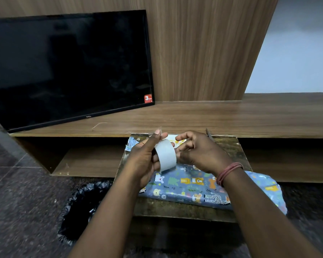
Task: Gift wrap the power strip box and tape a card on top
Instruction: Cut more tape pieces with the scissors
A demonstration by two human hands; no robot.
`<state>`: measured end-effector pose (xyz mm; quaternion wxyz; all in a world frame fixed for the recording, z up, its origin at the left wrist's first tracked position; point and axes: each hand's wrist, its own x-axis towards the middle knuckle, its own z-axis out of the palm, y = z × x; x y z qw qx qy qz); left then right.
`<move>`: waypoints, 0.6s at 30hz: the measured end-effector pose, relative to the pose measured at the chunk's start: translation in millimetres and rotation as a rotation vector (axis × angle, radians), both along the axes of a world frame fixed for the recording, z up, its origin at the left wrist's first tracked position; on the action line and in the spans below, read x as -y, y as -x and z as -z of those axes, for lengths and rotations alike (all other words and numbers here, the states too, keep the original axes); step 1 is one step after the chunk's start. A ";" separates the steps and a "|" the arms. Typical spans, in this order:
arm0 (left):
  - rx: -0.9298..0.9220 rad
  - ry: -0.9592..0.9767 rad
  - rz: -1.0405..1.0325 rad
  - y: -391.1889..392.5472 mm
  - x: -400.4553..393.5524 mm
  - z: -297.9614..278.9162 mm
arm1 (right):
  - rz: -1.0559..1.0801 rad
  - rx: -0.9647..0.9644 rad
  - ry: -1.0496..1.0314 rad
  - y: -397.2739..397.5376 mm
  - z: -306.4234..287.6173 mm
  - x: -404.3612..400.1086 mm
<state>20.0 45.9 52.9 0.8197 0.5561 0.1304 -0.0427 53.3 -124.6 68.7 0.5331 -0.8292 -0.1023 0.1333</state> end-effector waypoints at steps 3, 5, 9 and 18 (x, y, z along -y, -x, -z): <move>-0.030 0.082 0.033 -1.3 -9.3 -3.5 | 0.076 0.119 0.108 -4.3 2.5 4.6; -0.057 0.133 0.062 -0.9 -13.2 -6.0 | 0.140 0.132 0.112 -9.4 5.1 11.2; -0.022 0.107 0.124 0.6 -16.8 -5.3 | 0.352 0.183 0.359 -26.5 25.1 41.9; -0.017 0.009 0.223 -0.6 -12.6 -3.6 | 0.467 -0.050 0.680 -41.5 46.7 71.3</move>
